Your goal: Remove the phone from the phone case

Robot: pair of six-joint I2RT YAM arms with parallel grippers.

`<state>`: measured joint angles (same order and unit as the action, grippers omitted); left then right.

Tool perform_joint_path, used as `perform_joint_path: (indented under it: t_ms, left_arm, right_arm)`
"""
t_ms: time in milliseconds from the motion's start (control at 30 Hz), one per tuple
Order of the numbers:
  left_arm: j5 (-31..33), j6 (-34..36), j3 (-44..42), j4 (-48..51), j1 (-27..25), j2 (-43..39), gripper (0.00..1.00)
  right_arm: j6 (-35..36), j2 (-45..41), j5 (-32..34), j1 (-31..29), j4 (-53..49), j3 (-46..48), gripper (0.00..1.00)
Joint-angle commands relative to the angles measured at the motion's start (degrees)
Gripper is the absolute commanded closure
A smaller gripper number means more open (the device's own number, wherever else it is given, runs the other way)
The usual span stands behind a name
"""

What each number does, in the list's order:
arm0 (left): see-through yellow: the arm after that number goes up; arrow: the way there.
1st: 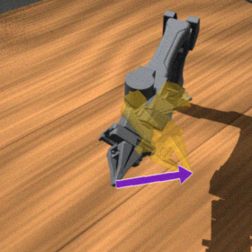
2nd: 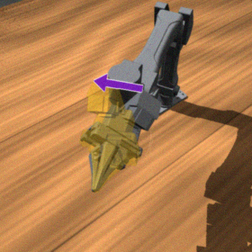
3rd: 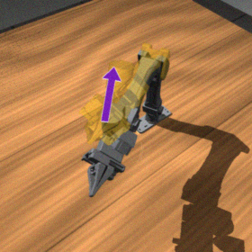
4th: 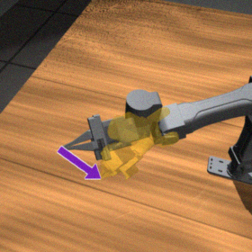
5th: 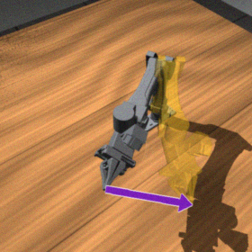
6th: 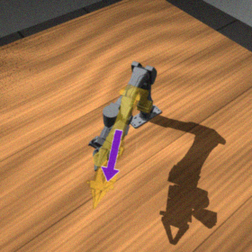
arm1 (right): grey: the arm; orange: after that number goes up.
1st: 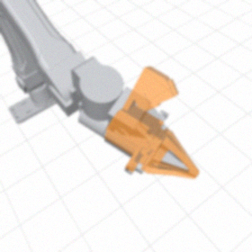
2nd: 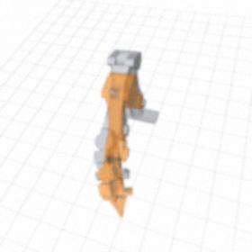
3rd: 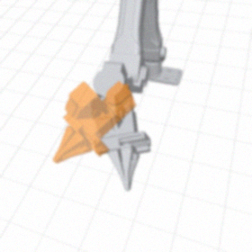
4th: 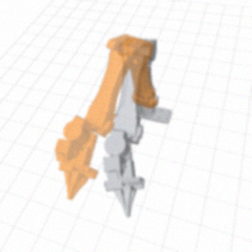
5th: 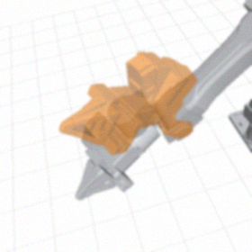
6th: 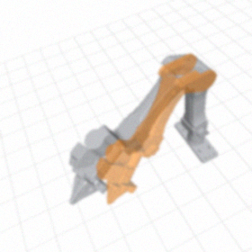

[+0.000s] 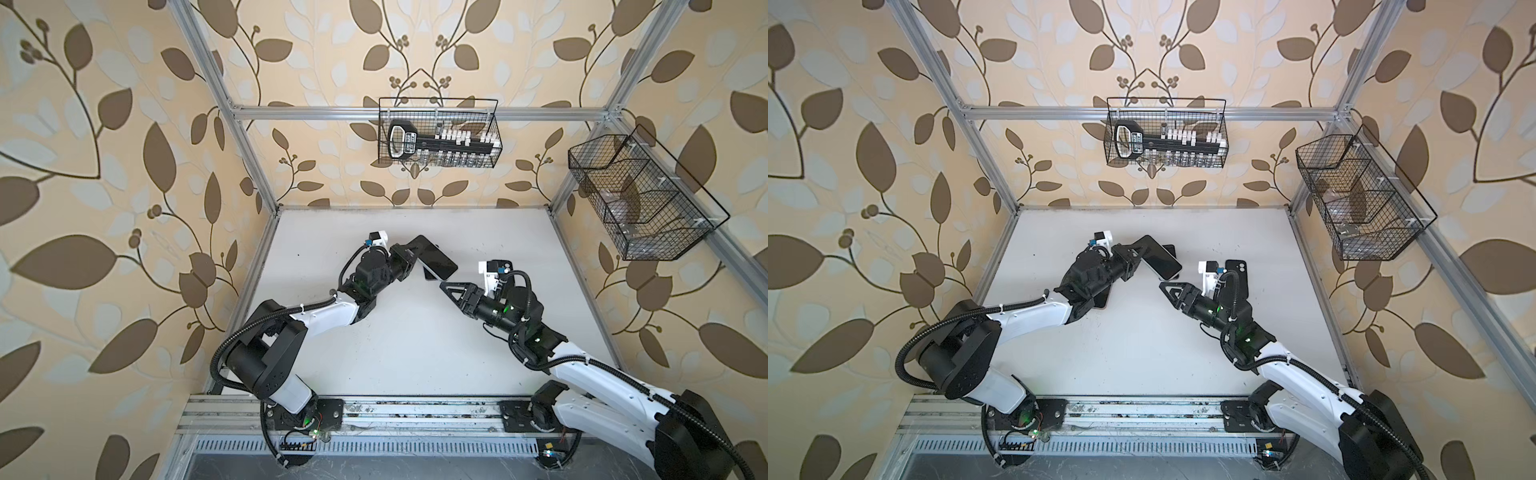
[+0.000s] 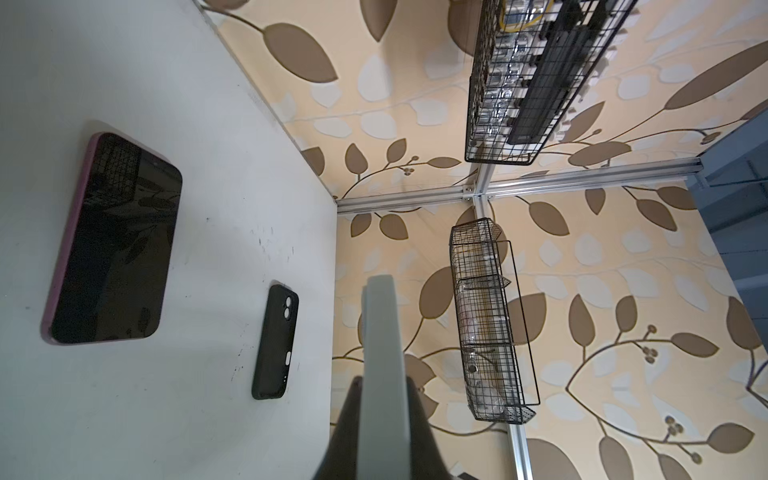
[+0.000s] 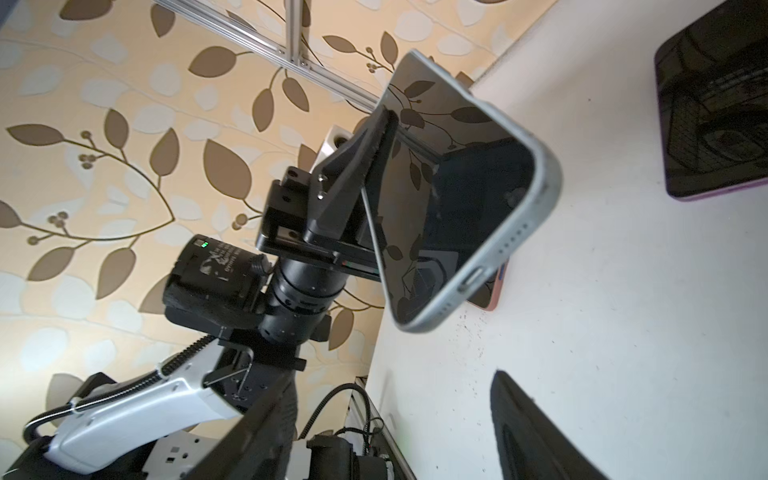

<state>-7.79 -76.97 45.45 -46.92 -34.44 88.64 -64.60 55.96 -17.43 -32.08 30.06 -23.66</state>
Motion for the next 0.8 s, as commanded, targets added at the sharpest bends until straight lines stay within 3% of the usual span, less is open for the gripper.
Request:
perform_joint_path:
  t_ms: [0, 767]
  left_arm:
    - [1.41, -1.42, 2.27, -8.24, -0.75, -1.17, 1.0]
    - [1.3, -2.32, 0.34, -10.02, -1.51, -1.63, 1.0]
  right_arm:
    - [-3.11, 0.72, -0.15, 0.6, 6.87, 0.48, 0.31]
    - [-4.16, 6.85, -0.56, 1.93, 12.25, -1.75, 0.48]
